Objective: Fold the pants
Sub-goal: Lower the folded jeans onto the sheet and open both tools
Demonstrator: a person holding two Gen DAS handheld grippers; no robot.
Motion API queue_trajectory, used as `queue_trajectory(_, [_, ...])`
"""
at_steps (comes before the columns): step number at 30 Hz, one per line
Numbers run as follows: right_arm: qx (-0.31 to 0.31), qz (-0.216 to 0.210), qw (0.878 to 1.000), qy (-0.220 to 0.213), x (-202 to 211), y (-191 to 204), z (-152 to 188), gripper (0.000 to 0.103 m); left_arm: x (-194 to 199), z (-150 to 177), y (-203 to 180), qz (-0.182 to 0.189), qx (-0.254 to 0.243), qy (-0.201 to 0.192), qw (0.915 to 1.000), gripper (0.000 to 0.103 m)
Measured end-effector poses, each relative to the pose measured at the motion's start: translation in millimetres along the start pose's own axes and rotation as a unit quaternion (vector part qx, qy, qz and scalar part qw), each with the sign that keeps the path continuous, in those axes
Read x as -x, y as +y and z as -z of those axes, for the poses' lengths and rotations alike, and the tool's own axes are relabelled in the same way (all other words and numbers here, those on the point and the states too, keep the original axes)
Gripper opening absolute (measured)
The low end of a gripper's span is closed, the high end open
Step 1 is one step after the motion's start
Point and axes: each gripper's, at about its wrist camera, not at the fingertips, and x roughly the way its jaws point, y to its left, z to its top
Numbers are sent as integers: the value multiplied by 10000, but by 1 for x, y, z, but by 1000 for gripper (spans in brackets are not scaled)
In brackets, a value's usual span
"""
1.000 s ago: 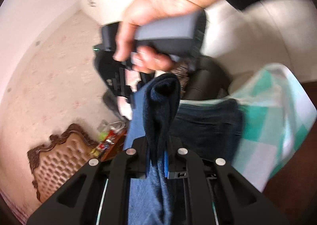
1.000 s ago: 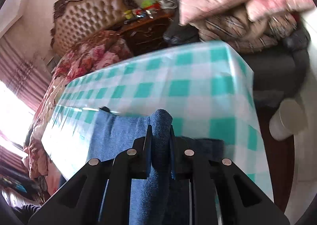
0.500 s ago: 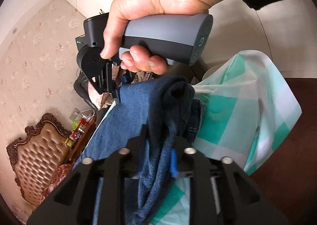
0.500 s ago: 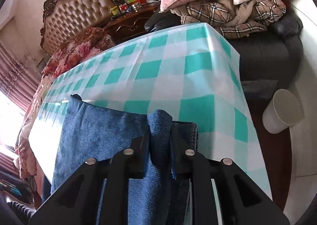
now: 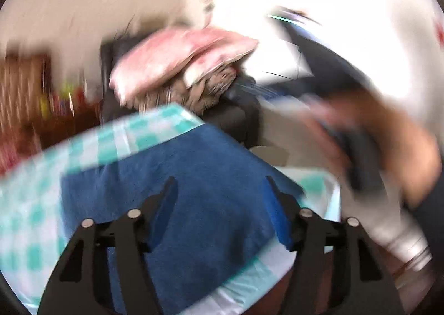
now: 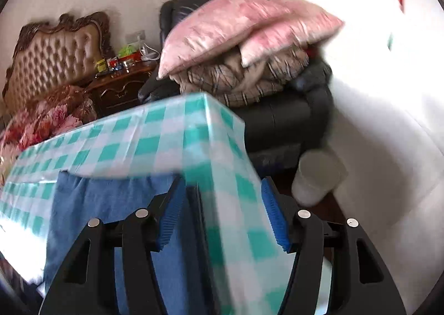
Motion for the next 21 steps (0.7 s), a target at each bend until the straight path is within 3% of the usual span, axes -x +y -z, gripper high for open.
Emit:
queue_trajectory(2, [-220, -298, 9991, 204, 5, -2, 21, 59, -27, -30, 37, 364, 350, 192, 9985, 60])
queue_trajectory(4, [-440, -347, 9979, 337, 10, -6, 43, 63, -61, -52, 55, 514, 286, 440, 9973, 58])
queue_trajectory(6, [-459, -450, 9968, 474, 12, -7, 61, 63, -100, -73, 64, 1015, 205, 832, 9911, 58])
queue_trajectory(7, [-458, -513, 9964, 503, 12, -7, 67, 63, -116, -83, 66, 1079, 117, 932, 9897, 58])
queue_trajectory(8, [-463, -598, 9957, 543, 11, -9, 73, 63, -134, -98, 64, 917, -157, 1011, 9905, 58])
queue_trajectory(9, [-450, -645, 9950, 611, 10, -9, 77, 63, -145, -106, 61, 1042, -342, 1151, 9873, 58])
queue_trajectory(12, [-332, -878, 9934, 651, 12, -6, 84, 63, -183, -127, 52, 1556, -601, 1731, 9707, 59])
queue_trajectory(15, [-100, -789, 9945, 682, 10, 3, 86, 63, -213, -134, 54, 1683, -328, 2303, 9579, 57])
queue_trajectory(17, [-11, -767, 9945, 710, 8, 8, 87, 63, -229, -132, 55, 1923, -268, 2738, 9420, 51])
queue_trajectory(18, [54, -725, 9947, 724, 6, 10, 86, 60, -235, -129, 53, 1810, -428, 2936, 9377, 42])
queue_trajectory(19, [113, -688, 9947, 759, 5, 13, 86, 45, -239, -126, 49, 1749, -644, 3076, 9331, 34])
queue_trajectory(21, [201, -670, 9937, 876, -1, 16, 86, 26, -241, -123, 45, 1815, -822, 3267, 9239, 24])
